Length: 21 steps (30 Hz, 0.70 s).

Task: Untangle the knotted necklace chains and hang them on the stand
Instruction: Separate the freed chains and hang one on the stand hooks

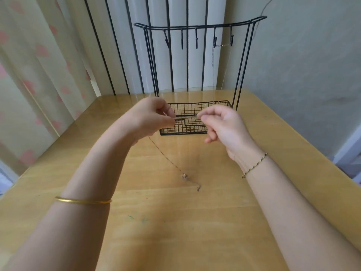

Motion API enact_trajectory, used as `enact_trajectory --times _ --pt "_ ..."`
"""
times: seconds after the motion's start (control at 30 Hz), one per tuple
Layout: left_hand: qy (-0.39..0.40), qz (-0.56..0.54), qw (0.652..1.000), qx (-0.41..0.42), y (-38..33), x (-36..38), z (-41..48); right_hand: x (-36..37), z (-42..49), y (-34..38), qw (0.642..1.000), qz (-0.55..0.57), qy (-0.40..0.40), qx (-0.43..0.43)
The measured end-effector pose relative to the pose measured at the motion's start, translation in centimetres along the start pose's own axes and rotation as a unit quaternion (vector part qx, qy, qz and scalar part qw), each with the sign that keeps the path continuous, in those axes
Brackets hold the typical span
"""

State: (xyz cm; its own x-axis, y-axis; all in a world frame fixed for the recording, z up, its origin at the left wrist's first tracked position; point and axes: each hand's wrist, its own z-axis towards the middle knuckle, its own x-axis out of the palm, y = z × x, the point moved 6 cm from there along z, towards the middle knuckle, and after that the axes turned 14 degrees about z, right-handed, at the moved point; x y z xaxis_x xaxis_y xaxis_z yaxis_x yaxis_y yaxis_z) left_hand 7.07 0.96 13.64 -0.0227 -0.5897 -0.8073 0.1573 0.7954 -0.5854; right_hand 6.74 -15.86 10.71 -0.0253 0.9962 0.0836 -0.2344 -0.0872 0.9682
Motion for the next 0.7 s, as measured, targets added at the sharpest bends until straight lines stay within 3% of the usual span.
enact_trajectory --times 0.1,0.3,0.4,0.53,0.7 --pt "-0.074 0.083 0.994 -0.015 0.8 -0.6 0.3 -1.4 0.4 1.0 0.997 0.039 -0.064 -0.03" --pt "-0.104 0.072 0.991 -0.046 3.5 -0.4 0.5 -3.3 1.0 1.3 0.987 0.094 -0.129 -0.026" --pt "-0.072 0.08 0.994 -0.03 4.0 0.2 0.4 -3.7 1.4 1.3 0.98 0.138 -0.144 -0.008" --pt "0.043 0.082 0.996 -0.001 3.5 1.7 0.2 -3.8 2.0 1.3 0.974 0.161 -0.158 0.009" --pt "0.06 -0.016 0.998 0.008 3.3 2.2 0.0 -4.0 2.3 0.7 0.973 0.153 -0.173 0.02"
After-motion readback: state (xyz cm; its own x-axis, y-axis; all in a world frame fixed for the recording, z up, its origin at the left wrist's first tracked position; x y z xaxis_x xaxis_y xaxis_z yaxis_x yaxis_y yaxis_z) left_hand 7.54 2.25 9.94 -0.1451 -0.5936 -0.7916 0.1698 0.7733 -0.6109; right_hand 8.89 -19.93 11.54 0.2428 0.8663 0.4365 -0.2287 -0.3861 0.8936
